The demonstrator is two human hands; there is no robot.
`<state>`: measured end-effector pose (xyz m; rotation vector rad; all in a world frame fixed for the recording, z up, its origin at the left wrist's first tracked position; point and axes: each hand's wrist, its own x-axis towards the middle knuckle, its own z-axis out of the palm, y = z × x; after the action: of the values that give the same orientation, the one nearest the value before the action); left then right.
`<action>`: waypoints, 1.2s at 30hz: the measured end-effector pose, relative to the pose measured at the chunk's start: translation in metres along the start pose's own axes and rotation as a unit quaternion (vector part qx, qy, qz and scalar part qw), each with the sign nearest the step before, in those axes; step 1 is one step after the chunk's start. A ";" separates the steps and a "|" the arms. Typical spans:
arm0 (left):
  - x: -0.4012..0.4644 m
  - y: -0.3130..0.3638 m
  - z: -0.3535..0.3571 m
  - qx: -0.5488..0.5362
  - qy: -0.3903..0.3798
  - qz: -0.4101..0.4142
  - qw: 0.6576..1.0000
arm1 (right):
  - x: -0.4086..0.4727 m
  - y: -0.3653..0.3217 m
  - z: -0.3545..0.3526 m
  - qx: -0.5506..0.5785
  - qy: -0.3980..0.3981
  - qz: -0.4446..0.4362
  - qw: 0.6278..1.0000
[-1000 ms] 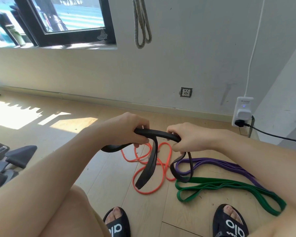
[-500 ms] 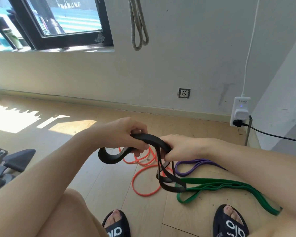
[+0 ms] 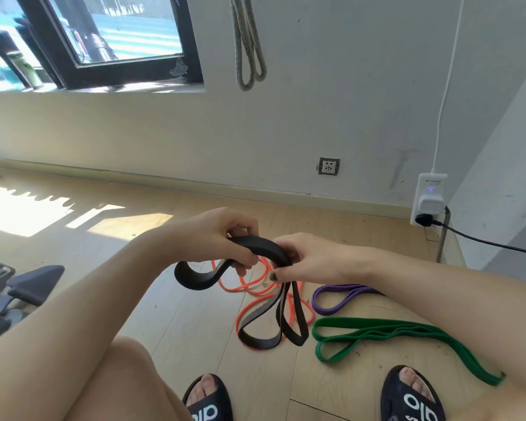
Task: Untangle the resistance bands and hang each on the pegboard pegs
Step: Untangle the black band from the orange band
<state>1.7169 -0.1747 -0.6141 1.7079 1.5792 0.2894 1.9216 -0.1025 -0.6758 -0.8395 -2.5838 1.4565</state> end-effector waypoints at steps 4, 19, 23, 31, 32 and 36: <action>0.001 -0.002 0.000 0.085 -0.026 -0.028 0.996 | 0.000 -0.006 -0.002 -0.038 -0.001 0.011 0.999; 0.002 0.000 0.008 0.089 -0.028 0.011 0.996 | -0.015 -0.009 -0.025 0.086 -0.064 0.032 0.994; 0.007 0.006 0.019 0.159 -0.056 0.021 0.985 | -0.017 -0.010 -0.023 0.036 -0.074 0.036 0.996; 0.004 0.002 0.011 0.020 -0.004 0.049 0.999 | -0.019 -0.002 -0.018 -0.033 -0.013 0.020 0.999; 0.003 -0.001 0.008 0.012 0.006 0.046 0.999 | -0.018 0.000 -0.017 -0.045 0.001 0.017 0.999; 0.005 -0.011 0.007 0.102 -0.003 0.009 0.995 | -0.017 0.001 -0.020 -0.074 0.032 0.018 0.997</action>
<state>1.7143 -0.1732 -0.6275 1.8762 1.6362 0.1360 1.9428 -0.0945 -0.6622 -0.9364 -2.6682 1.2379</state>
